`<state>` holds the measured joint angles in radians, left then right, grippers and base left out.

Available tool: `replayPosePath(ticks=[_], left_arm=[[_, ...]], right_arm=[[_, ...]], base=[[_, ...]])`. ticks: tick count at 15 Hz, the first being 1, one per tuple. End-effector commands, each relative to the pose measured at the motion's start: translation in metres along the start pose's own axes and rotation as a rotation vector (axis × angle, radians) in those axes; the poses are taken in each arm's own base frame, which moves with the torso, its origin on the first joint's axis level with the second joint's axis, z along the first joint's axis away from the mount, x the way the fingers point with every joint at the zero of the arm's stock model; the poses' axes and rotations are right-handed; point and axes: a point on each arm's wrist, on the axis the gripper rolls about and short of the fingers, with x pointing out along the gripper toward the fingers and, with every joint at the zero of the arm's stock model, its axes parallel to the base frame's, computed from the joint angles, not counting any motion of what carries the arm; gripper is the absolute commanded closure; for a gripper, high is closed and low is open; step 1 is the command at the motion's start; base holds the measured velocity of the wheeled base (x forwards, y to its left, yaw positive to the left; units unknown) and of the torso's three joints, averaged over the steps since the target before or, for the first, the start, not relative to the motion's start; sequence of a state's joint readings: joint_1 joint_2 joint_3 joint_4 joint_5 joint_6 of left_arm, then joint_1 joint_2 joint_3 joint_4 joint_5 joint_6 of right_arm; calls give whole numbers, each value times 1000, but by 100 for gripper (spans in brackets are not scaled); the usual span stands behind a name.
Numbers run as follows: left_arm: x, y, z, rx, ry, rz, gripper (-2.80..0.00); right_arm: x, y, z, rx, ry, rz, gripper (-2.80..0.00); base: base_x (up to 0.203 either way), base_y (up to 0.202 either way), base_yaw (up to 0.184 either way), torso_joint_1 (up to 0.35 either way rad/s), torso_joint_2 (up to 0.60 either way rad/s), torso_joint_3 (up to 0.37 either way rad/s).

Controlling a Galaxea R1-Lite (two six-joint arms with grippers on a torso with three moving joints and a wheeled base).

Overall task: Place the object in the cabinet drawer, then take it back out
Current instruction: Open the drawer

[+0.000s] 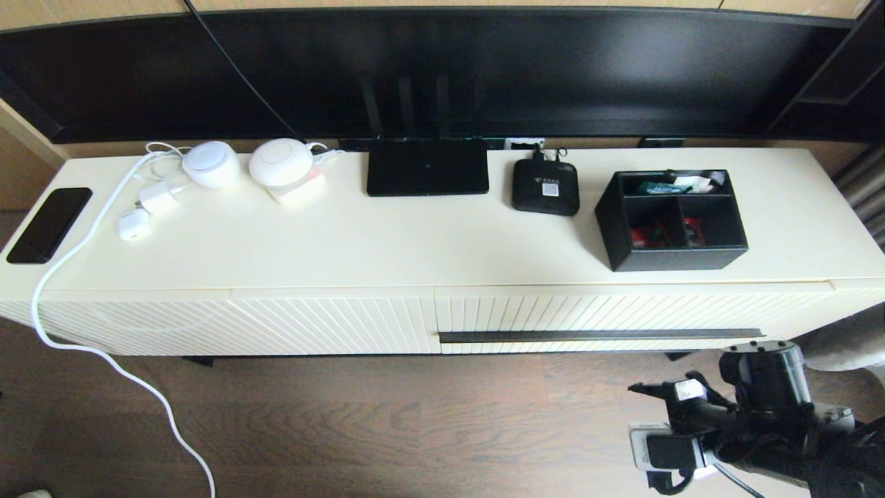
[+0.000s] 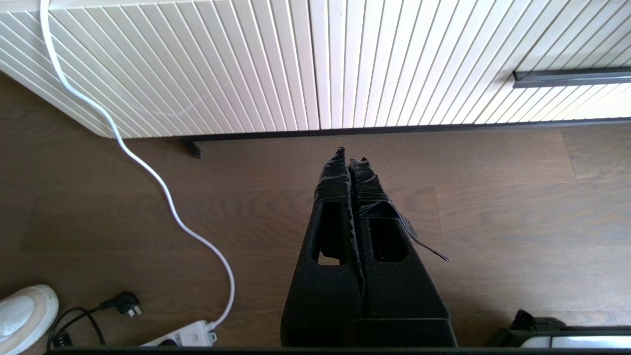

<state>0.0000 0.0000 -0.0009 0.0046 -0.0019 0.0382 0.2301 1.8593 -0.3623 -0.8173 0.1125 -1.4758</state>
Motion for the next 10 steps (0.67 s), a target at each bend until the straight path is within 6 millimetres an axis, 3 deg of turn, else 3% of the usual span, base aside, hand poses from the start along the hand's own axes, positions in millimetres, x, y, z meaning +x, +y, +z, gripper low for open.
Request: replayPosePath(ticks=[1, 10], left_arm=[[0, 0, 0, 0, 1, 0, 0], [0, 0, 0, 0, 2, 0, 0]], right_arm=[[11, -4, -6, 0, 12, -7, -280], [47, -17, -20, 24, 8, -57, -280]], base=[[0, 0, 0, 0, 0, 0], [0, 0, 0, 0, 0, 0]])
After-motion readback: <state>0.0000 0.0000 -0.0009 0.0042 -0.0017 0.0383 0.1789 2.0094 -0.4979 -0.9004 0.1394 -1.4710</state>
